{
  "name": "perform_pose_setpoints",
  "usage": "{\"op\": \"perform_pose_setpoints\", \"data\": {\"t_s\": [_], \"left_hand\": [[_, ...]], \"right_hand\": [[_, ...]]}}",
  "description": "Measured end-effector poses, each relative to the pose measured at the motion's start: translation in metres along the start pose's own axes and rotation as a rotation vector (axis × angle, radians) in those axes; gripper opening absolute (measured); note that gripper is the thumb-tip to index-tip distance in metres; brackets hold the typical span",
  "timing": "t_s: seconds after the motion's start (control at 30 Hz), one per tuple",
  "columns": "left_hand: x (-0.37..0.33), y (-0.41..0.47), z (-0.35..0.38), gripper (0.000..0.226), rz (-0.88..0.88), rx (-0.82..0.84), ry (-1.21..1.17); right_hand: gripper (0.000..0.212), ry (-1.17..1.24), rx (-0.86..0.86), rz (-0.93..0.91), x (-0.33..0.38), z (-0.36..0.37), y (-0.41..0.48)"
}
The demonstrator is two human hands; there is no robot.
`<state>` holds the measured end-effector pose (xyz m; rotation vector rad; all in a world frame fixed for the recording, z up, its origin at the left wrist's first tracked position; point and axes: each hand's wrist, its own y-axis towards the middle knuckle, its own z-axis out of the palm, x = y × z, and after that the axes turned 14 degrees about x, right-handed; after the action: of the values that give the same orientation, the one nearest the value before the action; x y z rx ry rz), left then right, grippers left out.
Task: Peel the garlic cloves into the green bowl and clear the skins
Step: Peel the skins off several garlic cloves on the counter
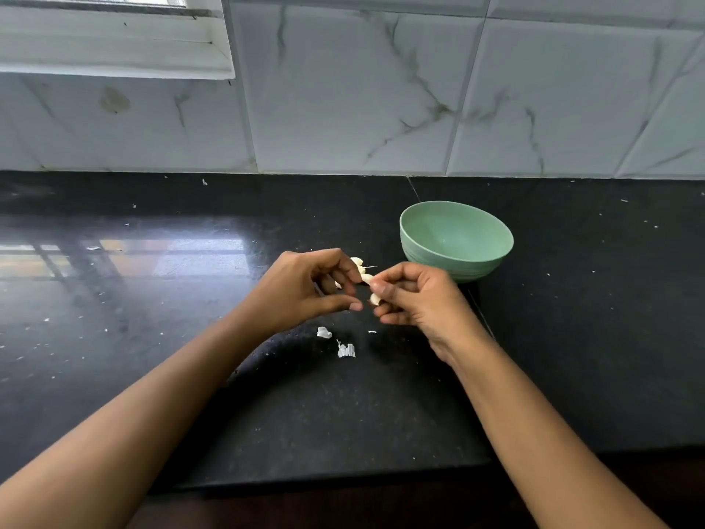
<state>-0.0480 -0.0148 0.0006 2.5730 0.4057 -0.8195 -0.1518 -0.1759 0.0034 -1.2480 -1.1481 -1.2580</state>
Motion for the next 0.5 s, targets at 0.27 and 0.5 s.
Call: {"op": "perform_pose_setpoints", "data": {"t_s": [0.27,0.5], "left_hand": [[0.018,-0.002,-0.025,0.003,-0.192,-0.064,0.266],[0.026,-0.001,-0.023,0.004,-0.232,-0.052,0.290]], "right_hand": [[0.021,-0.372,-0.069,0.049,-0.013,0.000,-0.006],[0.013,-0.123,-0.034,0.011,-0.001,0.006,-0.003]]}}
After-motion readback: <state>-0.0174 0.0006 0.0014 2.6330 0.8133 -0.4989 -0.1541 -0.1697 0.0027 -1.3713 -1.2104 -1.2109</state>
